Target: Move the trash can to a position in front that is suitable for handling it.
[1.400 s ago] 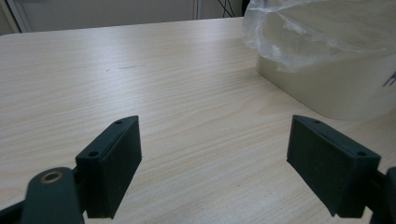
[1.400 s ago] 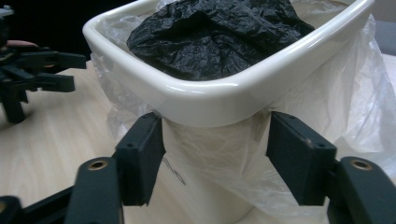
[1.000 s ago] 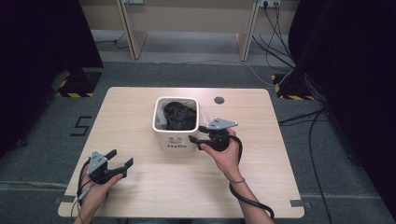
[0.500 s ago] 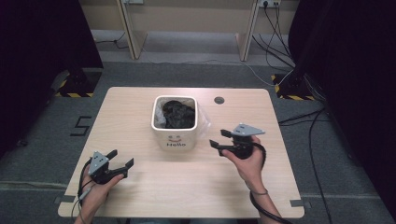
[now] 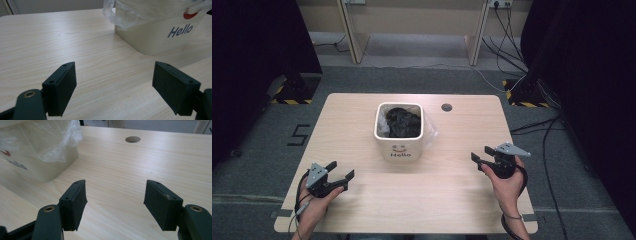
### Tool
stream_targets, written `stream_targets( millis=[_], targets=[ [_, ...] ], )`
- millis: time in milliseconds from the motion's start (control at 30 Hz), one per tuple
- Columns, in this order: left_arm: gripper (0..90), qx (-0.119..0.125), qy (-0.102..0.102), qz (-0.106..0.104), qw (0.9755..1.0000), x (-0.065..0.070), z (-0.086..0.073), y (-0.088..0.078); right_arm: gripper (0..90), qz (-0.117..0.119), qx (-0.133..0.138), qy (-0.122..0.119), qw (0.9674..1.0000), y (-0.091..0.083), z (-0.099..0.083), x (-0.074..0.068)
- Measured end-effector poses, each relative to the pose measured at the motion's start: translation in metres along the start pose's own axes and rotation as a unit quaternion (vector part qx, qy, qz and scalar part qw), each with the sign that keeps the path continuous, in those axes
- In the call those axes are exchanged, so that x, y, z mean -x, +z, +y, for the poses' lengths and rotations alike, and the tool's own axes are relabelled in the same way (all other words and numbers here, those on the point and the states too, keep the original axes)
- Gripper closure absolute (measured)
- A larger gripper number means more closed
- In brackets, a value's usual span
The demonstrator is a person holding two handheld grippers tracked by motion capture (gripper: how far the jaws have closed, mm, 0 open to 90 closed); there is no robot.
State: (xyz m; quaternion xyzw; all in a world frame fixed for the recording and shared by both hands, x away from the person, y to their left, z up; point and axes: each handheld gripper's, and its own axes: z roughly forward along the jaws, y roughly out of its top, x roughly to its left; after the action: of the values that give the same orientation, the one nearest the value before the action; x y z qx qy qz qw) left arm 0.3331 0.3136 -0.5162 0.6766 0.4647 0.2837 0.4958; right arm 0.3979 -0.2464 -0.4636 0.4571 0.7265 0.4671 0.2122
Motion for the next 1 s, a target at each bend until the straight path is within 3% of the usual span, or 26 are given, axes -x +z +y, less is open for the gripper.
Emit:
stream_targets(
  millis=[200, 400, 633, 833, 1000],
  targets=[
    [19.2, 0.016, 0.004, -0.003, 0.9999, 0.005, 0.012, -0.001, 35.7, -0.023, -0.004, 0.009, 0.9997, 0.000, -0.017, 0.008],
    [19.2, 0.014, 0.002, -0.010, 0.9999, 0.009, 0.013, -0.001, 35.8, -0.040, -0.002, 0.022, 0.9989, -0.003, -0.030, 0.011],
    [19.6, 0.016, 0.004, -0.017, 0.9997, 0.014, 0.030, 0.000, 35.8, -0.055, 0.002, 0.029, 0.9980, -0.003, -0.038, 0.016],
    [19.4, 0.012, 0.007, -0.023, 0.9996, 0.017, 0.053, 0.008, 36.2, -0.063, 0.004, 0.041, 0.9972, -0.004, -0.044, 0.022],
    [19.3, 0.008, 0.018, -0.035, 0.9992, 0.020, 0.092, 0.021, 36.5, -0.066, 0.005, 0.047, 0.9967, -0.004, -0.046, 0.024]
  ],
)
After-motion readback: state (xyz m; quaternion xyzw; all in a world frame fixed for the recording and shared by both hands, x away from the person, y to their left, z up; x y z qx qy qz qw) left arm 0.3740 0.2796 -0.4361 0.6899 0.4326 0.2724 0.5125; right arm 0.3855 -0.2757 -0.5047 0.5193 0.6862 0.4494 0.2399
